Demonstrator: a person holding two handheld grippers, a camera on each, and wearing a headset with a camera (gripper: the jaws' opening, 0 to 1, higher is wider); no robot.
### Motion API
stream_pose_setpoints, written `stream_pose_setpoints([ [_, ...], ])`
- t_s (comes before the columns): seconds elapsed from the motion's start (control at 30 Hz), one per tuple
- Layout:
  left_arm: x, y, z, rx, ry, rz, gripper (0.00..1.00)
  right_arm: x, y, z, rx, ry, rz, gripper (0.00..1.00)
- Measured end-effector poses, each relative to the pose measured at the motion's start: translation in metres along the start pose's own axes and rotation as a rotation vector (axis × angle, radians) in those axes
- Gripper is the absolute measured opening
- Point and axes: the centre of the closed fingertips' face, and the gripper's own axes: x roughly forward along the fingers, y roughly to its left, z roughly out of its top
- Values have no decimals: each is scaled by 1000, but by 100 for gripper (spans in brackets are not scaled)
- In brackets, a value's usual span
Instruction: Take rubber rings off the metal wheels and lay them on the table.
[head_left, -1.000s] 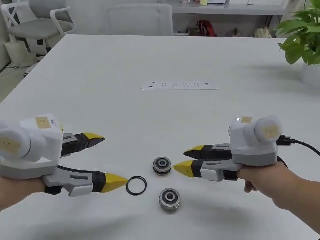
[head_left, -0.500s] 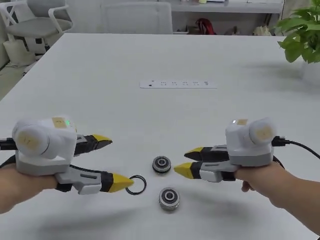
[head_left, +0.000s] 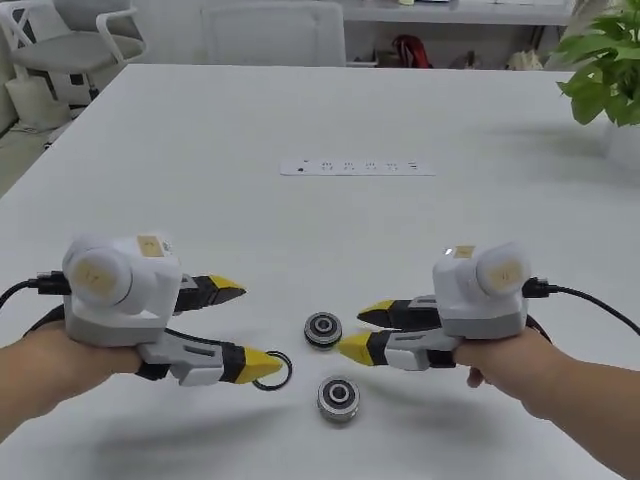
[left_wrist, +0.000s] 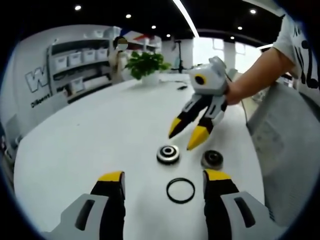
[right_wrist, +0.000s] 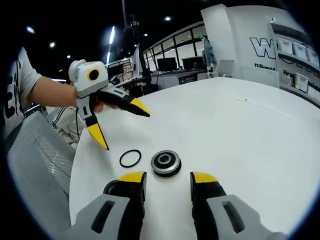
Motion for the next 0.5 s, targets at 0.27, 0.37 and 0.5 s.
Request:
stream_pose_setpoints([
  [0.27, 8, -2, 1, -2, 3, -20, 59, 6, 5, 0, -17, 6, 14, 33],
  [0.37, 11, -4, 2, -1, 5, -26, 58, 7, 5, 0, -33, 5, 17, 33],
  [0.5, 16, -5, 4, 6, 8, -36, 56, 8, 6, 1, -54, -1, 20, 33],
])
